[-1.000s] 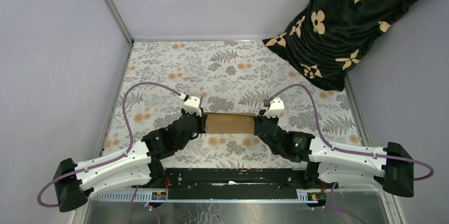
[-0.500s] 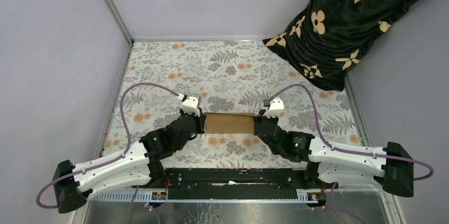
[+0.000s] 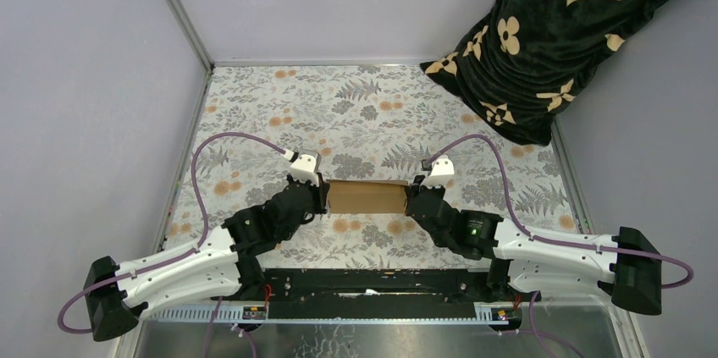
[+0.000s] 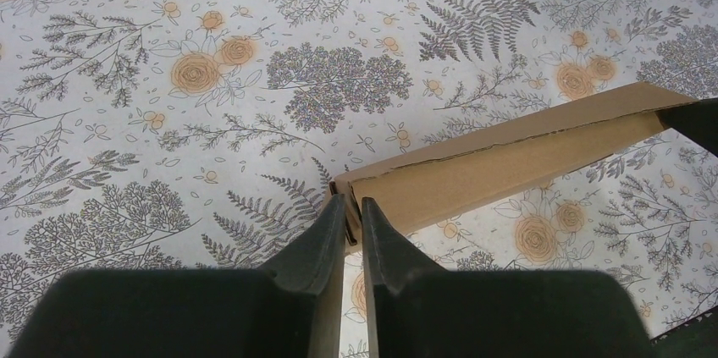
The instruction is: Fold the paper box
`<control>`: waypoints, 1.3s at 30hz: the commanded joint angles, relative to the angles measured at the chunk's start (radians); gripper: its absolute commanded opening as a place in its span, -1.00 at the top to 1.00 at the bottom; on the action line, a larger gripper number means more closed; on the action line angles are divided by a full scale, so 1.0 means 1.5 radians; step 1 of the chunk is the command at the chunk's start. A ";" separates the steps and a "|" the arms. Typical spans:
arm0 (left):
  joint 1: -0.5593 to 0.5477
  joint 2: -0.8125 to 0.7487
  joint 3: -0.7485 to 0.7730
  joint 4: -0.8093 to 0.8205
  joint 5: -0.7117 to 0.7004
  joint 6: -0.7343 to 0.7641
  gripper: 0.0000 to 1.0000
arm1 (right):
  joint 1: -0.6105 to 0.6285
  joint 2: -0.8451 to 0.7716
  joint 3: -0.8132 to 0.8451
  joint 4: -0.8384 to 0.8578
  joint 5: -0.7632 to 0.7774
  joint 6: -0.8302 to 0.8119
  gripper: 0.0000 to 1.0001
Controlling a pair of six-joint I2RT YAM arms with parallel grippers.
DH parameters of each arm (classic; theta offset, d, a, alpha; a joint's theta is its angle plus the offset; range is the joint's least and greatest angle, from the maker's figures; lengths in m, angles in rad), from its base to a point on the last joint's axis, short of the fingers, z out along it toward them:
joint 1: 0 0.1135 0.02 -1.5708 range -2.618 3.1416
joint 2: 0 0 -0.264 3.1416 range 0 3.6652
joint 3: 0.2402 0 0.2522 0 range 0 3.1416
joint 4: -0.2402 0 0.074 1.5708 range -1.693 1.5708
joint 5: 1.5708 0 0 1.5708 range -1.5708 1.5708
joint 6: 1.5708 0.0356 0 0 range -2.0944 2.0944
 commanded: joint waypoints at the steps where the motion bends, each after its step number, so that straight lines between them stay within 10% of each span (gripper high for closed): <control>1: -0.006 0.000 0.009 -0.008 -0.027 -0.007 0.63 | 0.007 0.030 -0.036 -0.096 -0.064 0.007 1.00; 39: -0.005 0.023 0.025 -0.022 -0.056 -0.009 0.73 | 0.007 0.030 -0.032 -0.097 -0.065 -0.005 1.00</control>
